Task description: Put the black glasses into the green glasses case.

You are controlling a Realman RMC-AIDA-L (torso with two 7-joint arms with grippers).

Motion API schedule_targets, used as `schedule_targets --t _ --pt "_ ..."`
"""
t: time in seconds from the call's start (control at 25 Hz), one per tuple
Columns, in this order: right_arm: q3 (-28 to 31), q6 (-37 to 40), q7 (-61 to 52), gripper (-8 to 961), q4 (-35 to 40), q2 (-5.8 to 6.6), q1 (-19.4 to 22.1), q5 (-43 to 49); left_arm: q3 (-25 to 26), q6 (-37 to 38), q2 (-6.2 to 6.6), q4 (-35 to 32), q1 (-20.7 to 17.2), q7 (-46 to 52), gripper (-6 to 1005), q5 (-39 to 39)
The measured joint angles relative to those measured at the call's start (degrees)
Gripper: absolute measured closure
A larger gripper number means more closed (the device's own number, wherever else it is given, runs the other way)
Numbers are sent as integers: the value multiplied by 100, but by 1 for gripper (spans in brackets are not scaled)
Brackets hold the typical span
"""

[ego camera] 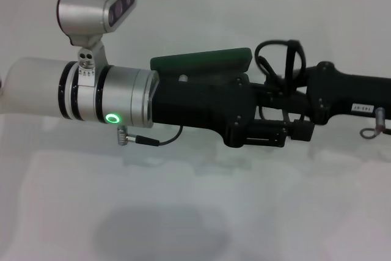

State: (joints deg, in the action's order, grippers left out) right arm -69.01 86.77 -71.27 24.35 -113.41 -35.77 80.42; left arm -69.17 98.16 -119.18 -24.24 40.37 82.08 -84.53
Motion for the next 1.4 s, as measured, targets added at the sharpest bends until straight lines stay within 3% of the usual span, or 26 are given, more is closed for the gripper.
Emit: schedule_targets --t 1.4 --pt "5 291 38 866 9 30 -49 379 0 -69 0 -1 7 1 468 -10"
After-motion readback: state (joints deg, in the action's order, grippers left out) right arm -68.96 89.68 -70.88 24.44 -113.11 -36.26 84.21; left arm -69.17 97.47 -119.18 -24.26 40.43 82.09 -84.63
